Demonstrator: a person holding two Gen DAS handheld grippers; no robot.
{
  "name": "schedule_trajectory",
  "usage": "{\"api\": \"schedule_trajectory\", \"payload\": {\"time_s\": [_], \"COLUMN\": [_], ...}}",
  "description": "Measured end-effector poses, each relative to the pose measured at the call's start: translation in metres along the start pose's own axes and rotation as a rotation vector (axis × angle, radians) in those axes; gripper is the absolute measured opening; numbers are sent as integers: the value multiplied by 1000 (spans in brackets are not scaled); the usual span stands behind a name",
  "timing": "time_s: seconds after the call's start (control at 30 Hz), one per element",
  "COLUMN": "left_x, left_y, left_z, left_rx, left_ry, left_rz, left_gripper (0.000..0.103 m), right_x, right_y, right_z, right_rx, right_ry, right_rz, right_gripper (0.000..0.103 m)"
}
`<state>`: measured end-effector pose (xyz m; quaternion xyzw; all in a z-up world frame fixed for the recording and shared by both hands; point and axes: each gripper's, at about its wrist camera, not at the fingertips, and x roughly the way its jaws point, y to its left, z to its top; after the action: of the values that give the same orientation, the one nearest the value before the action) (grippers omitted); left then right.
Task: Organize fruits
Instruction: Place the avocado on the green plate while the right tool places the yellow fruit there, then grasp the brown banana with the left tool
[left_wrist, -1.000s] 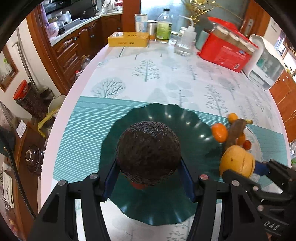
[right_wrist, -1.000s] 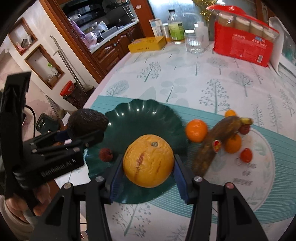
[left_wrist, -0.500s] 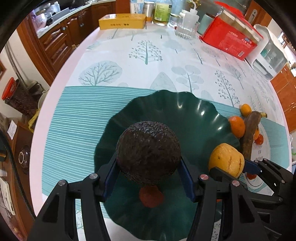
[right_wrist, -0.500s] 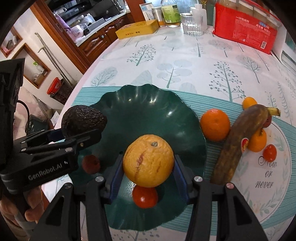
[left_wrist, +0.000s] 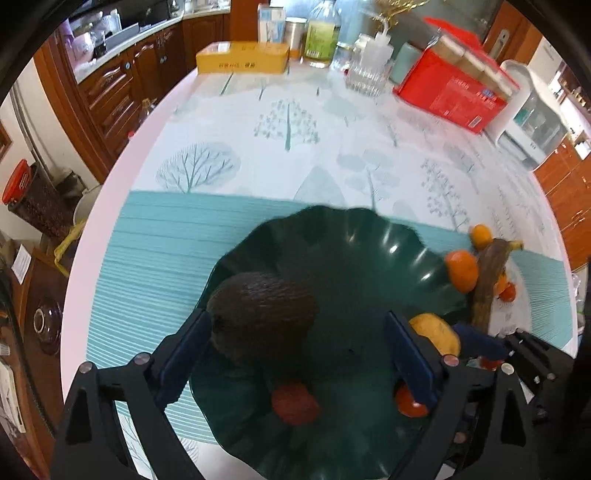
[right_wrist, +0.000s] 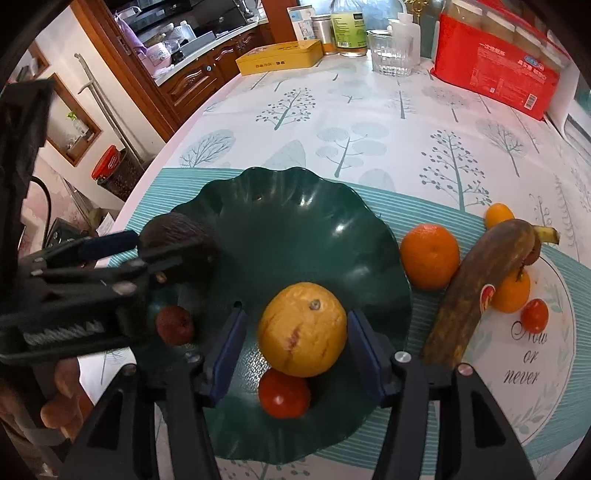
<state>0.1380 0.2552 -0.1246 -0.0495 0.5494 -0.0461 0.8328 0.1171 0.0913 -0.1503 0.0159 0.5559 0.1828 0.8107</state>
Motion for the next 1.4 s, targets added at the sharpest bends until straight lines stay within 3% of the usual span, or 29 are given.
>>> {"api": "schedule_trajectory", "payload": {"time_s": [0.3, 0.6, 1.07, 1.4], "left_x": [-29, -60, -122, -110], "left_y": [-8, -23, -127, -200], "left_z": [-5, -18, -31, -25], "left_rx": [8, 6, 83, 136], "left_ry": [-42, -71, -209, -224], "left_rz": [21, 30, 30, 36], "left_gripper": [102, 102, 102, 102], "right_x": [-25, -66, -166, -199], "right_y": [11, 2, -74, -137], "right_z": [-7, -18, -44, -46], "right_rx": [-47, -45, -14, -45], "right_ry": [-32, -93, -227, -265], "right_rz": [18, 30, -32, -71], "right_gripper": [57, 57, 57, 57]}}
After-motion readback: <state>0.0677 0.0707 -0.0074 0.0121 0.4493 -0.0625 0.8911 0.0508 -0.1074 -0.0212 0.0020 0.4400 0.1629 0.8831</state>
